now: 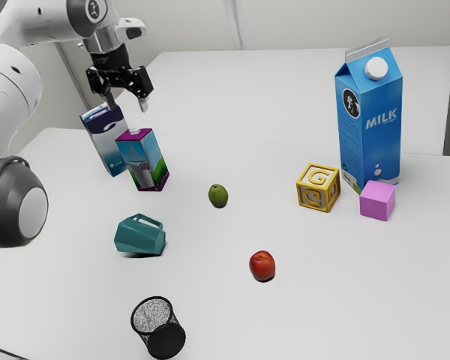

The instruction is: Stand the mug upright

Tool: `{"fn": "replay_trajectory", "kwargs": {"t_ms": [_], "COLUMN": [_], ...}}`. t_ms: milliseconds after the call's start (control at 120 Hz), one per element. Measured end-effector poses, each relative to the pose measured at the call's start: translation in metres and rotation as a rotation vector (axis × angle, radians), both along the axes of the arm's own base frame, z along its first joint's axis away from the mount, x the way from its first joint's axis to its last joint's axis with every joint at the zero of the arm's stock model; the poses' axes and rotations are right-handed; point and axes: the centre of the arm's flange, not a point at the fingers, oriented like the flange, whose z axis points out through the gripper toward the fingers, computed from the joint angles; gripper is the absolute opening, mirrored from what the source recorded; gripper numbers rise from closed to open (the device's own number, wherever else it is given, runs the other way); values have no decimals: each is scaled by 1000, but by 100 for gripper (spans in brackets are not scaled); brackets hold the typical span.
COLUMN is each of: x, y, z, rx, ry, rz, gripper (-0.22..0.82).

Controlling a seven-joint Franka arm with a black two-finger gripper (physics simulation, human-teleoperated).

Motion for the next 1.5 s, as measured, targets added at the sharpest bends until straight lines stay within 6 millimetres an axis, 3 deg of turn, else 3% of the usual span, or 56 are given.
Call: {"fn": "replay_trajectory", "kwargs": {"t_ms": [167,258,367,525,608,775,1125,1500], "x": [-1,-9,-54,-130,-153,-181,-205,-186], "y": [11,33,75,110,105,105,121,130], "z": [-1,2,-17,-51,-68,-113,-186,-246], "rx": [-3,-32,-186,-334,-355,-375,-451,-534], "ry": [2,-2,27,20,-2,-55,-147,-210], "rz": [17,52,117,155,131,124,200,298], "gripper": [60,60,60,60,60,60,60,60]}}
